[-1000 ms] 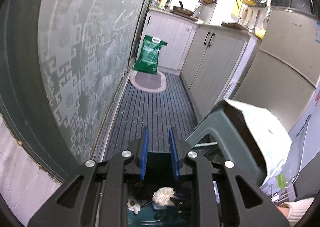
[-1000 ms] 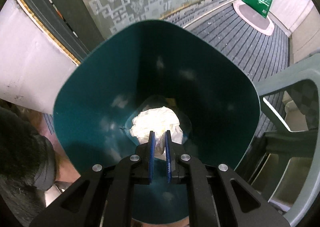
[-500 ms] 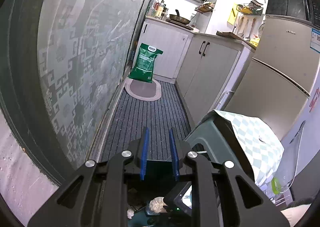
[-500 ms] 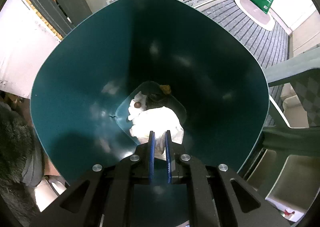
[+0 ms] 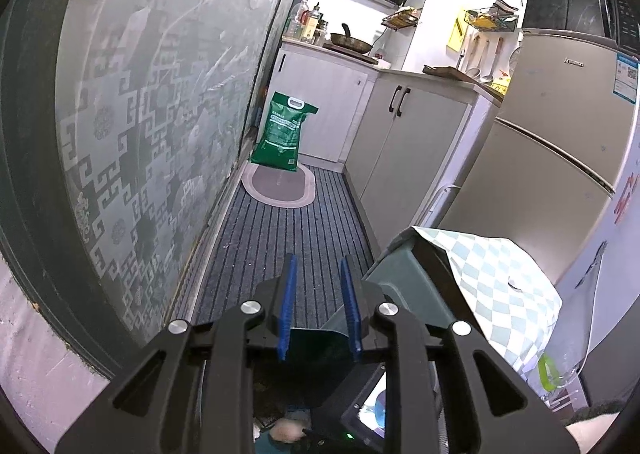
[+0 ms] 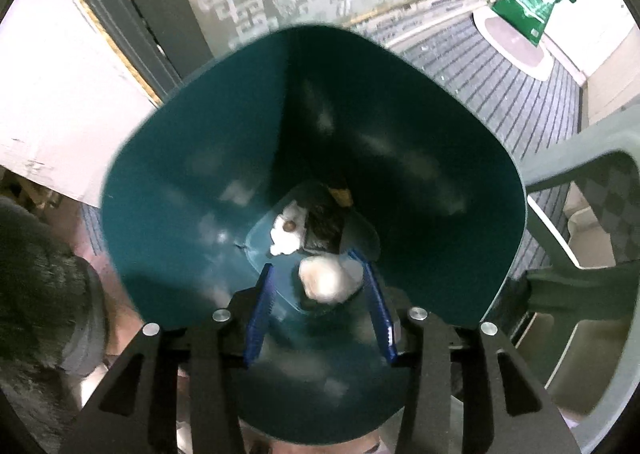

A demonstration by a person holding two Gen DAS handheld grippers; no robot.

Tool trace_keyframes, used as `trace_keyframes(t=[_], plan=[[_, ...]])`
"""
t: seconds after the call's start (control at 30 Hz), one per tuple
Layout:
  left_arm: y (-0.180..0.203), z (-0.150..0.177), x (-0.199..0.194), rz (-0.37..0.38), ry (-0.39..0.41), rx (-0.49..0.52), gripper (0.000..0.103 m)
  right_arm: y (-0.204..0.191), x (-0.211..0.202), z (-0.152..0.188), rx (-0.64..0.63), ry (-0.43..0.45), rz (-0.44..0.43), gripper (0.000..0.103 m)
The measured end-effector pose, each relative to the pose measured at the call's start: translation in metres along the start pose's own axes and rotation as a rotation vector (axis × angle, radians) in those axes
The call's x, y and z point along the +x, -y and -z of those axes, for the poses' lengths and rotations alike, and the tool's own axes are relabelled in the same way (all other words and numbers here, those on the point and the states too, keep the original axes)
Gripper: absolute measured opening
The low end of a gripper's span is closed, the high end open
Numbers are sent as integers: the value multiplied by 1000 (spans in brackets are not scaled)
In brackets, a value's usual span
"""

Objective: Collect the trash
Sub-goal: 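Move both tools back over the checkered table toward the remaining items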

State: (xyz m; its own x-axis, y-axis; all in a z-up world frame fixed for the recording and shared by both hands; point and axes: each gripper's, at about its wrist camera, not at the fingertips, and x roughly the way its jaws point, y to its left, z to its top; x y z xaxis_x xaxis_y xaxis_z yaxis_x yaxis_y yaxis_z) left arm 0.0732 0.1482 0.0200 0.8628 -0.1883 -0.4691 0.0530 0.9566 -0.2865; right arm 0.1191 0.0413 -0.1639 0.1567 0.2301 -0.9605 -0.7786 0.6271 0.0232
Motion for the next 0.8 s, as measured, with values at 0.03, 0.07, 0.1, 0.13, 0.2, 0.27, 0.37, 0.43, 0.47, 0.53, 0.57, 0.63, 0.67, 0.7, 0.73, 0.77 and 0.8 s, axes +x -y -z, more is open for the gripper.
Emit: trace_keyframes(t=[0.03,0.07,0.1,0.13,0.2,0.27,0.37,0.43,0.47,0.53,0.57,0.63,0.67,0.7,0.73,0.77,0.8], plan=[[0,-1,-1,-2,4,-1,25,-1,-5,0,-1,14,-7,45],[0,-2,-1,-4,10,-3,26,-2,-12,-1,0,32,-16,46],[-2,-5,-3,-9,24,-8,27,-2,-18,-1,2,49,-25,46],[-3,-7,-5,-11,33,-12,27,-4,-25,-2,3,70,-36,47],[-6,-11,-9,-19,59,-25,28,-5,-46,-3,1,125,-55,50],[-9,-15,-12,-29,79,-36,29,-4,-69,-5,3,184,-63,51],[-13,-19,-15,-41,95,-58,29,0,-101,-6,6,258,-62,53],[-14,-22,-15,-39,99,-74,30,4,-121,-6,13,302,-57,54],[-12,-21,-15,-38,100,-77,32,8,-132,-5,21,328,-54,54],[-9,-21,-13,-38,98,-74,34,16,-147,-2,31,362,-50,55],[-6,-21,-11,-36,95,-71,35,21,-157,0,40,386,-46,56],[0,-20,-7,-35,89,-62,36,29,-172,4,54,419,-36,59],[3,-20,-5,-33,85,-57,37,33,-178,7,62,433,-30,59],[8,-20,-3,-31,81,-49,38,39,-185,10,75,452,-22,59],[10,-19,-1,-30,79,-45,38,47,-192,13,89,470,-15,60],[14,-19,0,-27,76,-40,39,53,-197,16,103,485,-9,60],[18,-18,3,-24,72,-35,40,60,-202,20,119,501,-2,60]])
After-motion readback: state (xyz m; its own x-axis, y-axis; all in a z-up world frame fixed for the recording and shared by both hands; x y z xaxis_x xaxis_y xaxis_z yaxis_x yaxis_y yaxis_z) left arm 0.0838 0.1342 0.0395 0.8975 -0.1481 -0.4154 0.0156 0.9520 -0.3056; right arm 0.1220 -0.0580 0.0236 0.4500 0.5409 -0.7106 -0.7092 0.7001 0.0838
